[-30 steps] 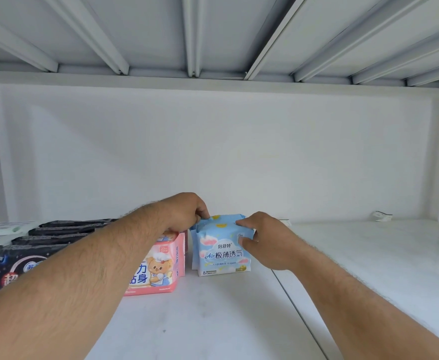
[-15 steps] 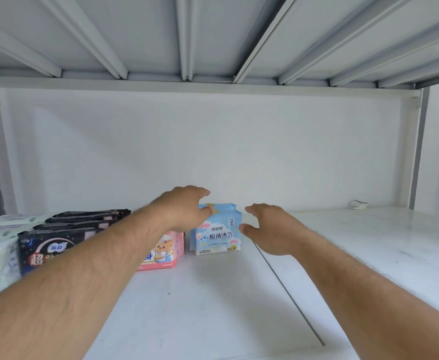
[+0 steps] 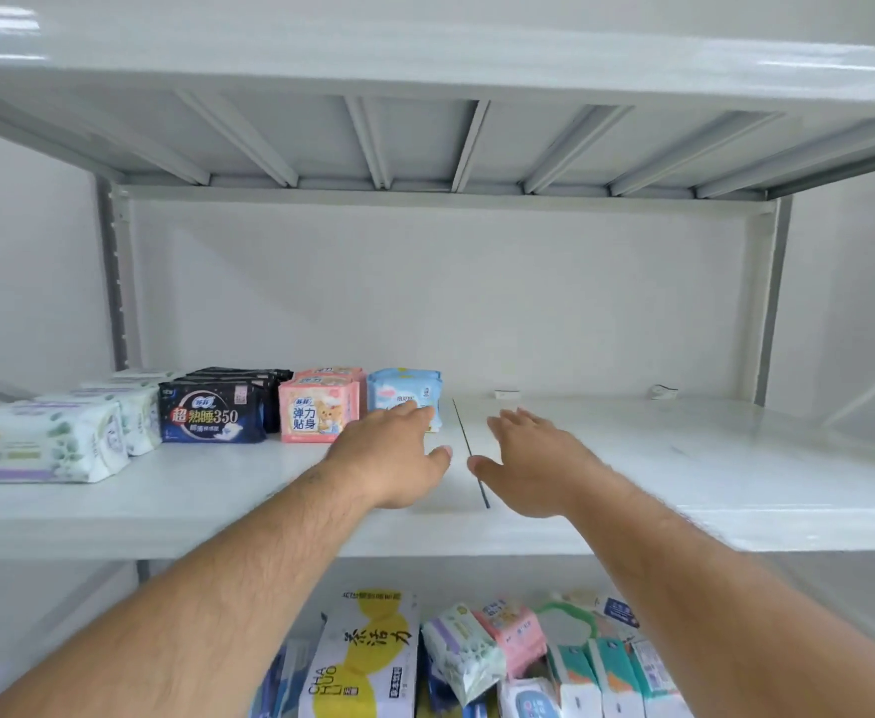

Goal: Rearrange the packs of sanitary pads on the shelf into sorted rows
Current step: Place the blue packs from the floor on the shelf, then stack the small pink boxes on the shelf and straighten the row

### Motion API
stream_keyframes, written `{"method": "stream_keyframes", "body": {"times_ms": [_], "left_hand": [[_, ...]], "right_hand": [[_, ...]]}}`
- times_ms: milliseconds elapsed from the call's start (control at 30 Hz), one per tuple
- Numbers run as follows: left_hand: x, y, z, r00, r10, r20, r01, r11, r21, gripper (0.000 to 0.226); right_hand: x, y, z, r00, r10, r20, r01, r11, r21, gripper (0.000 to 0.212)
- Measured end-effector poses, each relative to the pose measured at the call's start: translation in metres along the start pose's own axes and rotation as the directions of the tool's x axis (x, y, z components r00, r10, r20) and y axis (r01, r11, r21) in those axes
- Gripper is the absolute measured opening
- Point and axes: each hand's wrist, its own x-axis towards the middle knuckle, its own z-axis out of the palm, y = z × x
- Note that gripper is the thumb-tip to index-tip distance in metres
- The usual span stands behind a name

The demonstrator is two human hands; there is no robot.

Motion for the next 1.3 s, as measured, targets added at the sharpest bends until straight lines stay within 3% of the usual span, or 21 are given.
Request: {"method": "stream_keyframes", "body": {"times_ms": [333, 633, 800, 1067, 1300], "left_hand": [[-0.132, 0.073, 0.017, 0.995, -0.054, 0.080, 0.053, 0.999, 0.010, 0.068], [-0.221, 0.083, 0.036, 0.988, -0.025, 0.150, 0.019, 0.999, 0.036, 0.071], [-0.279, 0.080, 0.075, 0.966, 0.028, 0.257, -0.031, 0.999, 0.010, 0.069], [-0.366, 0.097, 0.162, 0.894, 0.086, 0.439, -0.054, 0.995, -0.085, 0.066], [-0.403, 0.153, 0.240, 0.807, 0.205, 0.554, -0.173, 0.979, -0.110, 0.065]], "right_hand": [[-0.149, 0.013, 0.005, 0.993, -0.047, 0.105, 0.045, 0.999, 0.018, 0.072], [-0.251, -0.006, 0.028, 0.989, -0.001, 0.149, -0.009, 0.998, 0.064, 0.069], [-0.316, -0.019, 0.066, 0.978, 0.056, 0.203, -0.076, 0.993, 0.091, 0.064], [-0.428, -0.002, 0.149, 0.894, 0.195, 0.404, -0.236, 0.970, 0.054, 0.062], [-0.505, 0.044, 0.215, 0.804, 0.280, 0.524, -0.340, 0.940, 0.020, 0.064]]}}
